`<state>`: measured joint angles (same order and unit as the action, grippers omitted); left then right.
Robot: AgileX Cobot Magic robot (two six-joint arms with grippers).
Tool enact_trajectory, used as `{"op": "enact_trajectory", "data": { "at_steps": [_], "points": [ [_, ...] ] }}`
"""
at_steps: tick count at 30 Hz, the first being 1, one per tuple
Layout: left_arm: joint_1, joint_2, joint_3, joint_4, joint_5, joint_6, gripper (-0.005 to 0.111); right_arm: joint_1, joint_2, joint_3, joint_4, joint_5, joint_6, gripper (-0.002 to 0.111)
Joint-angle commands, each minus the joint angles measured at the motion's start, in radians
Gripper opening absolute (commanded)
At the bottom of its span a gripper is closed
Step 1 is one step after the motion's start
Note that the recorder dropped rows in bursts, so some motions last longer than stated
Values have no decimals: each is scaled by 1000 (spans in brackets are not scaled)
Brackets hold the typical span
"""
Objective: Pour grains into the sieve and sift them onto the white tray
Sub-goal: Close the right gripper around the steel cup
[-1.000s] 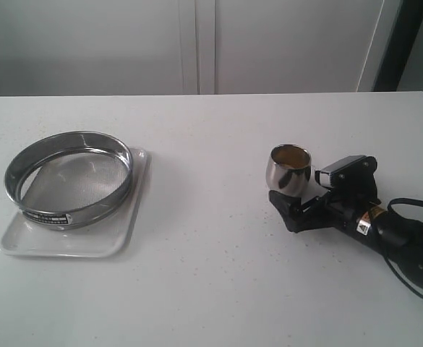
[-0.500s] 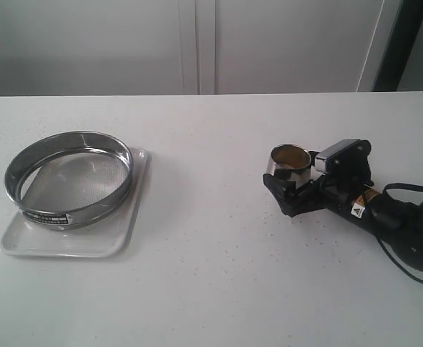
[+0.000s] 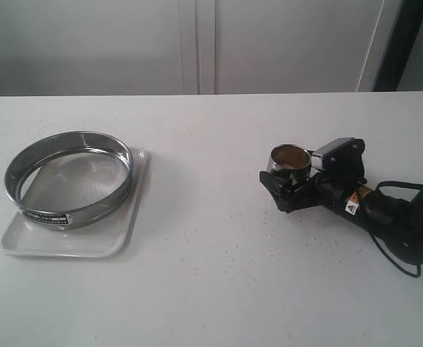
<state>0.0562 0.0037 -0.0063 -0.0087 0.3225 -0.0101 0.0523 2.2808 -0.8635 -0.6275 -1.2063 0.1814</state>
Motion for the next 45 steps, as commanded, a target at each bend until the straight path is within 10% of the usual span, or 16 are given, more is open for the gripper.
{"op": "enact_trajectory", "data": {
  "at_steps": [1, 26, 40, 45],
  "points": [
    [3, -4, 6, -5, 10, -4, 0, -2, 15, -16, -5, -15, 6, 102],
    [3, -4, 6, -5, 10, -4, 0, 10, 65, -78, -25, -15, 6, 98],
    [3, -4, 6, -5, 10, -4, 0, 33, 65, -78, -24, -15, 120, 2],
    [3, -4, 6, -5, 10, -4, 0, 33, 65, -78, -4, -15, 118, 0]
  ]
}}
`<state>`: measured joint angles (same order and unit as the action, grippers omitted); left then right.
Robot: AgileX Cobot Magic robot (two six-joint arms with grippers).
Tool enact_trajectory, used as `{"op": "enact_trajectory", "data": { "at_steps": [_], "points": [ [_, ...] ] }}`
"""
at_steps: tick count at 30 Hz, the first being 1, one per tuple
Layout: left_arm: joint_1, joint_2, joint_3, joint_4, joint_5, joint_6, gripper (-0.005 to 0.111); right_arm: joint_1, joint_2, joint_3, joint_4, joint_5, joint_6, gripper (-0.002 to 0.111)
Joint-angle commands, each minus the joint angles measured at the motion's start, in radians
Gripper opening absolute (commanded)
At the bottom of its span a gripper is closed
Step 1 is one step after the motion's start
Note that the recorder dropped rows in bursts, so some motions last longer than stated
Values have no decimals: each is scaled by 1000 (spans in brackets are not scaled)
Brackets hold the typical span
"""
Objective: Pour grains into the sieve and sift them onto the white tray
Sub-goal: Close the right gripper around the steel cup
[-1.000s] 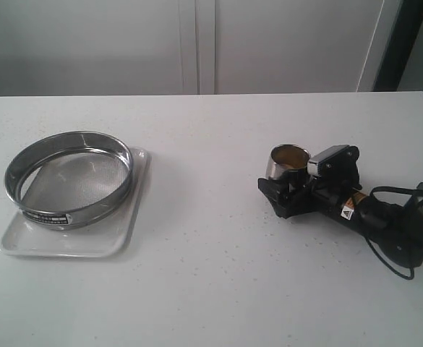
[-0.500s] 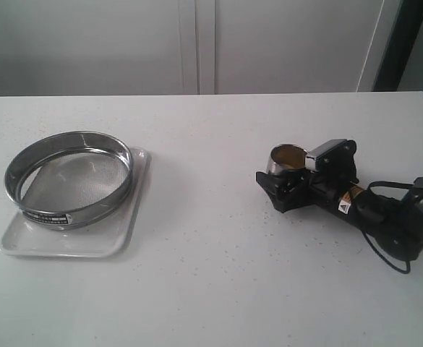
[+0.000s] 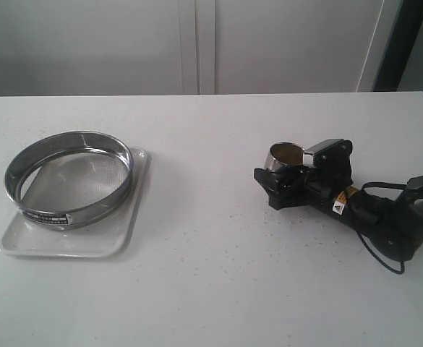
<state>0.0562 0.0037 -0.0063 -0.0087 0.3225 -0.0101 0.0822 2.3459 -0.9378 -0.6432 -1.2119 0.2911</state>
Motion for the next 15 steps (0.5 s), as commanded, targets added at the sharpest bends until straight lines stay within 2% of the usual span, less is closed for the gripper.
{"op": "enact_trajectory", "data": {
  "at_steps": [1, 15],
  "points": [
    [3, -4, 6, -5, 10, -4, 0, 4, 0, -4, 11, -9, 8, 0],
    [3, -4, 6, -5, 10, -4, 0, 4, -63, -4, 16, -9, -32, 0]
  ]
}}
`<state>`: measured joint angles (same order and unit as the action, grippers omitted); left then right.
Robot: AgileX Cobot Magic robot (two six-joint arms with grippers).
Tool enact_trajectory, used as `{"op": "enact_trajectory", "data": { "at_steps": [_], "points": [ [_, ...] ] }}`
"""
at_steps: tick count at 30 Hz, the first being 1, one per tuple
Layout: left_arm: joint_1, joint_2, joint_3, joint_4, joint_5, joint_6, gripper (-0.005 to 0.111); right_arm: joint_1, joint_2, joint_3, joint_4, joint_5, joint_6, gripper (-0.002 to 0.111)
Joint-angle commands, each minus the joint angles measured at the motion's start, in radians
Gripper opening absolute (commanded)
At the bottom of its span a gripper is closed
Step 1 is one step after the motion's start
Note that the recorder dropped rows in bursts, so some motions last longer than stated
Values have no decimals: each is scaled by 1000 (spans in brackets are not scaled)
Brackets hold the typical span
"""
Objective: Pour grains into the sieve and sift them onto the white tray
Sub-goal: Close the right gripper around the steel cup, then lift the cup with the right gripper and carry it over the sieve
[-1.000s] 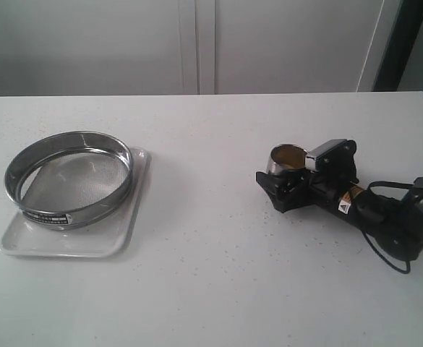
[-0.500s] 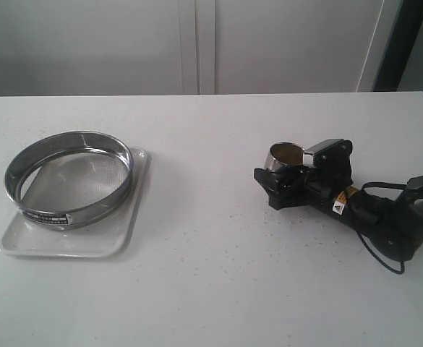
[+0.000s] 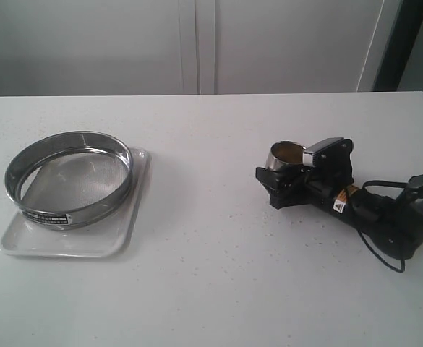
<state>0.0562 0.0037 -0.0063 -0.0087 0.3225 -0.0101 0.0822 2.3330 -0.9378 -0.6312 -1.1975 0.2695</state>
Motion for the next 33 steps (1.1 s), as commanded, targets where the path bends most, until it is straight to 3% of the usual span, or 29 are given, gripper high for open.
{"op": "enact_trajectory", "data": {
  "at_steps": [1, 15, 33],
  "points": [
    [3, -4, 6, -5, 10, -4, 0, 4, -61, -4, 4, -24, -11, 0],
    [3, -4, 6, -5, 10, -4, 0, 52, -259, -4, -63, 85, 8, 0],
    [3, -4, 6, -5, 10, -4, 0, 240, -437, -106, -57, 490, 77, 0]
  ]
}}
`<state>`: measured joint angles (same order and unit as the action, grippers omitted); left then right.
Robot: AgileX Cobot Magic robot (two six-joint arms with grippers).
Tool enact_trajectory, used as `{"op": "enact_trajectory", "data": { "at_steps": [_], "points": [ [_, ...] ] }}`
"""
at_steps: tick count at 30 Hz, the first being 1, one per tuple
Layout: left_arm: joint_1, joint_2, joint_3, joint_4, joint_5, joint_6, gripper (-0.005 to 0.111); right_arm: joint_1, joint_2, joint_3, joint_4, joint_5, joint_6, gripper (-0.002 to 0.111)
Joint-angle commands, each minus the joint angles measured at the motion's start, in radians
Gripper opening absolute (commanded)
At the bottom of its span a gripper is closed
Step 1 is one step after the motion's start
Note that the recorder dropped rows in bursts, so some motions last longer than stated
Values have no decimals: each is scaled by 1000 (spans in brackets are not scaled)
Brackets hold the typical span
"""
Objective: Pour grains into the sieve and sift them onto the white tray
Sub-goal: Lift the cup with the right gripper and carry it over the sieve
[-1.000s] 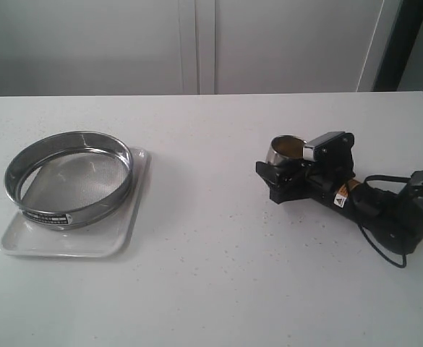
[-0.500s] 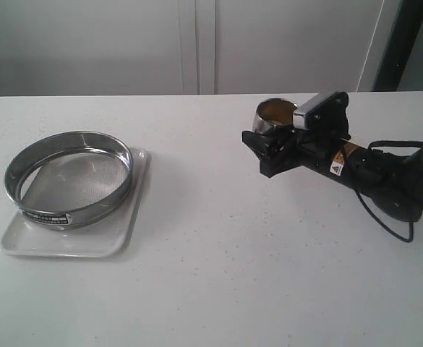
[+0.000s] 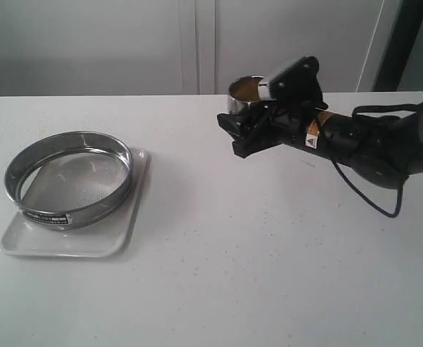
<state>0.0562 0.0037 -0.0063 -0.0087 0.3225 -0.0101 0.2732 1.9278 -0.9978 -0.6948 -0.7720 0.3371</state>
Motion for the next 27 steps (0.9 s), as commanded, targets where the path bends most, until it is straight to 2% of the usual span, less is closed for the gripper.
{"op": "enact_trajectory", "data": {
  "at_steps": [1, 8, 20, 27],
  "points": [
    [3, -4, 6, -5, 10, -4, 0, 59, -34, -57, 7, 79, 15, 0],
    [3, -4, 6, -5, 10, -4, 0, 147, -34, -163, 7, 257, 45, 0],
    [3, -4, 6, -5, 10, -4, 0, 271, -34, -281, 7, 394, 64, 0],
    [3, -4, 6, -5, 10, -4, 0, 341, -28, -353, 7, 538, 59, 0]
  ]
}}
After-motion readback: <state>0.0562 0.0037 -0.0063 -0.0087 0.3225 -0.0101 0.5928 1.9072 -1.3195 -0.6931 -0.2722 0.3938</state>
